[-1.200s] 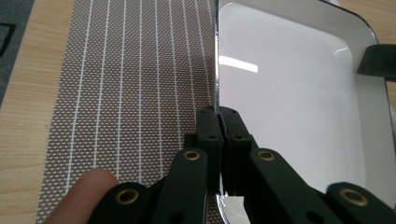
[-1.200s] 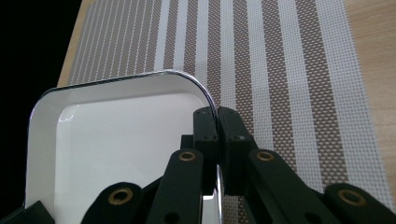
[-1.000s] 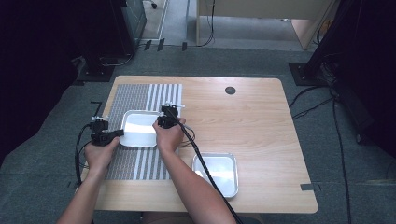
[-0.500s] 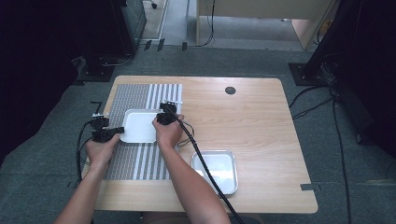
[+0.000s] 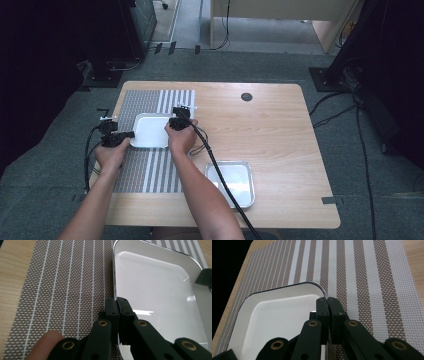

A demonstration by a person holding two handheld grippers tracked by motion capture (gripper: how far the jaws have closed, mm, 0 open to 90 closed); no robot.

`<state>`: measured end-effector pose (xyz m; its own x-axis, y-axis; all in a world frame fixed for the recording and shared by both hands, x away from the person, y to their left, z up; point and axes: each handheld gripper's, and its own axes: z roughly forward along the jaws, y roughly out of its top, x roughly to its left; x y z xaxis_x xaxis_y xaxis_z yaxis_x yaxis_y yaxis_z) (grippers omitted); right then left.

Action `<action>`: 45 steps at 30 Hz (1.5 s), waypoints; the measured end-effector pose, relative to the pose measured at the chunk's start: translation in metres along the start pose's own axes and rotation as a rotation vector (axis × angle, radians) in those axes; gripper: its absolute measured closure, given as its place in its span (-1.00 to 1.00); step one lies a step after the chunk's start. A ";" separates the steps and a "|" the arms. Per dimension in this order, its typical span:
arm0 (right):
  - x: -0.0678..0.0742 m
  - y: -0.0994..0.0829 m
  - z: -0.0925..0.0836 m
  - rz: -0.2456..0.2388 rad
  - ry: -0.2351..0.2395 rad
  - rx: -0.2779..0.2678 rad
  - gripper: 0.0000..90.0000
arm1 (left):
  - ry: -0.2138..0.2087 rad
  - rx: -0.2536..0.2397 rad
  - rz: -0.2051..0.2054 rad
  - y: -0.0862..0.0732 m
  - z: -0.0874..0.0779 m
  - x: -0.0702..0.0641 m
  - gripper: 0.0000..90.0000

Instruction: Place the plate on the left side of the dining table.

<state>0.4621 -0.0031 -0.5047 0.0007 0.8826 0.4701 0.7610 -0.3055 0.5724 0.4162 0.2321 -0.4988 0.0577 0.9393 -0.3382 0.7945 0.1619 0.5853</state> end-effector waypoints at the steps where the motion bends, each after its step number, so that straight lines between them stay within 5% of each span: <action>1: -0.001 0.000 0.001 0.000 0.004 0.000 0.96 | 0.009 0.003 0.005 0.002 0.001 0.000 0.99; 7: -0.003 0.001 0.002 -0.002 0.050 -0.003 0.75 | 0.022 -0.008 0.020 0.001 0.002 -0.001 0.92; 11: -0.002 0.002 -0.006 -0.093 -0.001 -0.049 0.41 | 0.009 -0.025 0.010 -0.003 0.000 -0.001 0.54; 17: -0.005 0.003 -0.019 -0.117 0.020 -0.061 0.25 | 0.010 -0.049 0.056 -0.010 -0.011 -0.009 0.14; 22: -0.010 0.005 -0.032 -0.158 0.036 -0.060 0.18 | -0.026 -0.074 0.034 -0.013 -0.021 -0.006 -0.01; 29: -0.014 0.005 -0.057 -0.222 0.050 -0.055 -0.06 | -0.016 -0.084 0.065 -0.017 -0.031 -0.008 -0.43; 35: -0.028 0.004 -0.077 -0.239 0.083 -0.070 -0.09 | -0.001 -0.073 0.074 -0.025 -0.037 -0.011 -0.37; 45: -0.064 0.004 -0.104 -0.263 0.082 -0.096 -0.07 | 0.109 -0.059 0.065 -0.031 -0.028 -0.013 0.06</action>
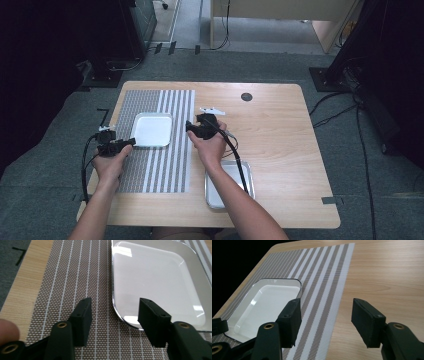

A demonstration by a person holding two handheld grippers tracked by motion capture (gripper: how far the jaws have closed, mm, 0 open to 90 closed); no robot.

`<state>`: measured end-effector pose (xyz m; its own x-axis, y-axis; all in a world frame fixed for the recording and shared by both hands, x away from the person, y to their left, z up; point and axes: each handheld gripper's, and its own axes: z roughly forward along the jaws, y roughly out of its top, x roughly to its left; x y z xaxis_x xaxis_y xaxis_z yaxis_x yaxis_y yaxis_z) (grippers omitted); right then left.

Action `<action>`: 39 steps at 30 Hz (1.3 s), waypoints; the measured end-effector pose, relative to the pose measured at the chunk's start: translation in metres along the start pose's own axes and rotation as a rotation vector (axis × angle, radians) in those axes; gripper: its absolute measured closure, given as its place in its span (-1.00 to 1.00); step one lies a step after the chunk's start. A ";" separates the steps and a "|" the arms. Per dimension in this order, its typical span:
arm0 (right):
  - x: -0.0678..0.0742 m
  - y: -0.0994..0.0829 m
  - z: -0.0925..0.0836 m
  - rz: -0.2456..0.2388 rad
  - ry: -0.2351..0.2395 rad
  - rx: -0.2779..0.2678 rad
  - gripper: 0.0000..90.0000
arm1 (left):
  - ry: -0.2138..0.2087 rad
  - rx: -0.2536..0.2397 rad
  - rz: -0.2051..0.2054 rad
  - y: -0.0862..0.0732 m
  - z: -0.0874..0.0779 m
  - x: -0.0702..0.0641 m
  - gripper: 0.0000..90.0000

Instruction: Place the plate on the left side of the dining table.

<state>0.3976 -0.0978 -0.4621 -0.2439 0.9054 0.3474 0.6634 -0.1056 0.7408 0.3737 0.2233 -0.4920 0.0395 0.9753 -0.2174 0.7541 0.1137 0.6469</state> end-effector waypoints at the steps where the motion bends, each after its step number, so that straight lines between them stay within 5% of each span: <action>1: -0.003 -0.001 -0.003 -0.003 -0.001 -0.001 -0.07 | 0.004 -0.001 0.003 0.000 0.001 0.000 0.08; 7: -0.021 -0.005 -0.025 -0.007 0.005 -0.014 -0.09 | 0.004 -0.019 0.005 -0.004 -0.002 -0.002 -0.03; 13: -0.038 -0.009 -0.045 -0.016 -0.003 -0.032 -0.23 | -0.013 -0.028 0.012 -0.009 -0.010 -0.003 -0.50; 18: -0.047 -0.009 -0.061 -0.032 -0.011 -0.058 -0.30 | -0.047 -0.050 0.032 -0.015 -0.020 -0.003 -0.68; 24: -0.060 -0.012 -0.082 -0.037 -0.002 -0.092 -0.34 | -0.054 -0.076 0.087 -0.026 -0.033 -0.005 -0.70; 30: -0.081 -0.018 -0.099 -0.040 -0.016 -0.130 -0.35 | -0.080 -0.098 0.101 -0.036 -0.046 -0.008 -0.70; 39: -0.110 -0.034 -0.120 -0.086 -0.046 -0.113 -0.42 | -0.087 -0.106 0.085 -0.050 -0.060 0.001 -0.70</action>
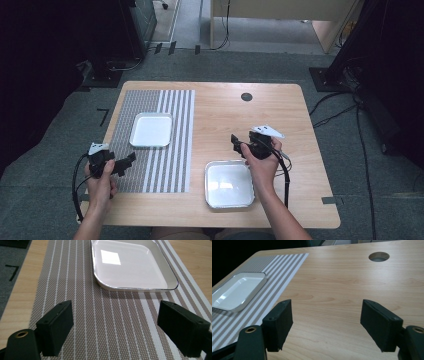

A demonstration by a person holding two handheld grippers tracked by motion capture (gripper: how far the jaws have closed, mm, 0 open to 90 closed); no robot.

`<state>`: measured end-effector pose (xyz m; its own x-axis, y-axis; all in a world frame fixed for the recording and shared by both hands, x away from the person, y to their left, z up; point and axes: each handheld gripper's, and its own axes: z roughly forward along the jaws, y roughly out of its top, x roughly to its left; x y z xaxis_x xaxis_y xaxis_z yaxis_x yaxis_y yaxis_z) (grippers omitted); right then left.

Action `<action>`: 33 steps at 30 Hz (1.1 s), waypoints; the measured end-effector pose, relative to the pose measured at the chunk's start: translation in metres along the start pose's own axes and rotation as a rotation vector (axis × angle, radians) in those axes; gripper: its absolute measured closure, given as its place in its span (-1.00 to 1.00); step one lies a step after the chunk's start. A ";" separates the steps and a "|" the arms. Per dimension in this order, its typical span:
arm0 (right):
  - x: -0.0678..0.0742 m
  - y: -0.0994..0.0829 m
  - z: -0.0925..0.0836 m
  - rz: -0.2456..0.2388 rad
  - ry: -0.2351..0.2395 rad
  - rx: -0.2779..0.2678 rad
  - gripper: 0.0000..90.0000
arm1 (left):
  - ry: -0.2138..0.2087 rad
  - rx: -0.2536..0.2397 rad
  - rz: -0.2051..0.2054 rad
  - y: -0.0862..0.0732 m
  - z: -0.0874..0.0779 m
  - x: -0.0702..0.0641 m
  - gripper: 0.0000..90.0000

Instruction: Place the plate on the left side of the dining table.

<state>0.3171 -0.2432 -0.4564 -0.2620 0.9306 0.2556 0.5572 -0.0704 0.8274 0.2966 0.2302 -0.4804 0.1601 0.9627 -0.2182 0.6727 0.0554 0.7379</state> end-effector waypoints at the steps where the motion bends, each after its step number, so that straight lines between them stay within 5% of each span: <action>1: -0.001 -0.001 -0.002 -0.003 0.001 -0.001 -0.44 | 0.001 -0.002 -0.004 -0.002 -0.002 0.002 -0.70; 13: -0.032 -0.020 -0.032 0.025 -0.028 -0.003 -0.45 | 0.016 -0.030 0.001 -0.021 -0.028 0.012 -0.70; 26: -0.068 -0.041 -0.060 0.059 -0.076 0.004 -0.45 | 0.019 -0.020 0.008 -0.040 -0.033 0.018 -0.70; 30: -0.078 -0.047 -0.067 0.069 -0.089 0.005 -0.45 | 0.015 -0.026 0.020 -0.046 -0.036 0.017 -0.70; 33: -0.085 -0.052 -0.072 0.075 -0.108 0.014 -0.45 | 0.055 -0.041 0.063 -0.049 -0.040 0.014 -0.70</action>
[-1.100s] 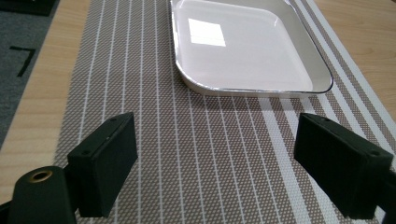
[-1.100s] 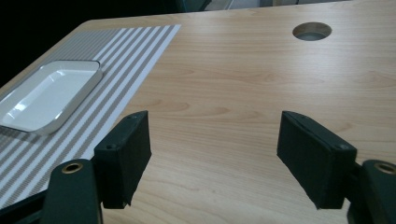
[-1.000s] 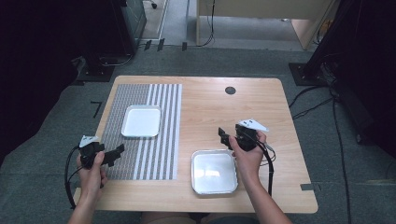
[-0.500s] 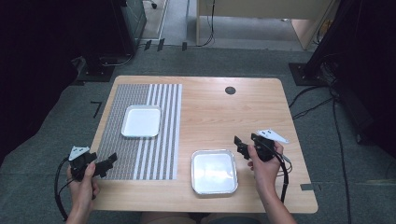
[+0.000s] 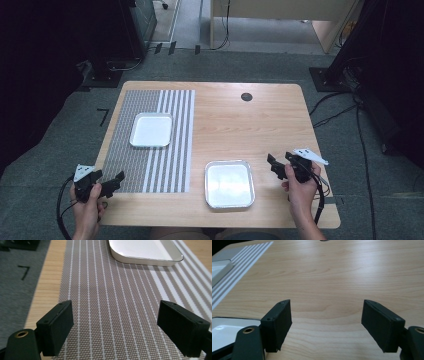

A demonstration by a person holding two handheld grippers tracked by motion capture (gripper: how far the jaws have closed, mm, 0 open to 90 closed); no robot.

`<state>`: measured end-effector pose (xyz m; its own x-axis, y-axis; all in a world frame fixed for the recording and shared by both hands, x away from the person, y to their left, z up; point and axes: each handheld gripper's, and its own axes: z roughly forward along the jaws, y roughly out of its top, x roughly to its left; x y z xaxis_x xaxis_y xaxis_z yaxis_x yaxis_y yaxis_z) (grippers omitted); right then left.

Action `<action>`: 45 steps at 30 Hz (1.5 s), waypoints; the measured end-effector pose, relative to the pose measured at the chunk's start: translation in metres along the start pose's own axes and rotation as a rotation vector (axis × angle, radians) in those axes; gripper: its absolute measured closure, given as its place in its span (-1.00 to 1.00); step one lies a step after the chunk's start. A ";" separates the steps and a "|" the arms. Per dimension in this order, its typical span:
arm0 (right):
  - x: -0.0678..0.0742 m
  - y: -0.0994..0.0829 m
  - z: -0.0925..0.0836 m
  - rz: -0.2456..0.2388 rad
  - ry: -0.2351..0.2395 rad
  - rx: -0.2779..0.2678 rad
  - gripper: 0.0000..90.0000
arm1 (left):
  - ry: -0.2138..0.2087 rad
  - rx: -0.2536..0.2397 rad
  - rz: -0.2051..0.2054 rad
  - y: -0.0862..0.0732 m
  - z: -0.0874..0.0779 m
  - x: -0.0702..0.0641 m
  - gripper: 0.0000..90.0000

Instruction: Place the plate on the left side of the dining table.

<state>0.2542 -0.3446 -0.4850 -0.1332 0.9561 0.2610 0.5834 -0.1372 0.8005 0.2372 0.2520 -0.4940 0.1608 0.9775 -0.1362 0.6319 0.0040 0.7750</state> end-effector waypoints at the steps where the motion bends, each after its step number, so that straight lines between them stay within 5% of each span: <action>1: -0.003 -0.001 -0.002 -0.003 -0.005 0.002 -0.46 | 0.004 -0.004 0.009 -0.001 -0.001 0.000 -0.70; 22: -0.066 -0.045 -0.043 0.034 -0.119 0.048 -0.48 | 0.046 0.085 0.056 -0.020 0.005 0.006 -0.70; 30: -0.076 -0.056 -0.053 0.042 -0.156 0.066 -0.49 | 0.083 0.082 0.106 -0.023 0.008 0.002 -0.70; 33: -0.078 -0.060 -0.055 0.065 -0.153 0.056 -0.49 | 0.082 0.078 0.109 -0.024 0.008 0.002 -0.70; 45: -0.078 -0.059 -0.052 0.034 -0.185 0.069 -0.52 | 0.072 0.070 0.115 -0.025 0.007 0.003 -0.70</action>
<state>0.1885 -0.4244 -0.5239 0.0332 0.9834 0.1783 0.6395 -0.1580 0.7524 0.2271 0.2533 -0.5182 0.1817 0.9834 -0.0024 0.6644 -0.1209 0.7375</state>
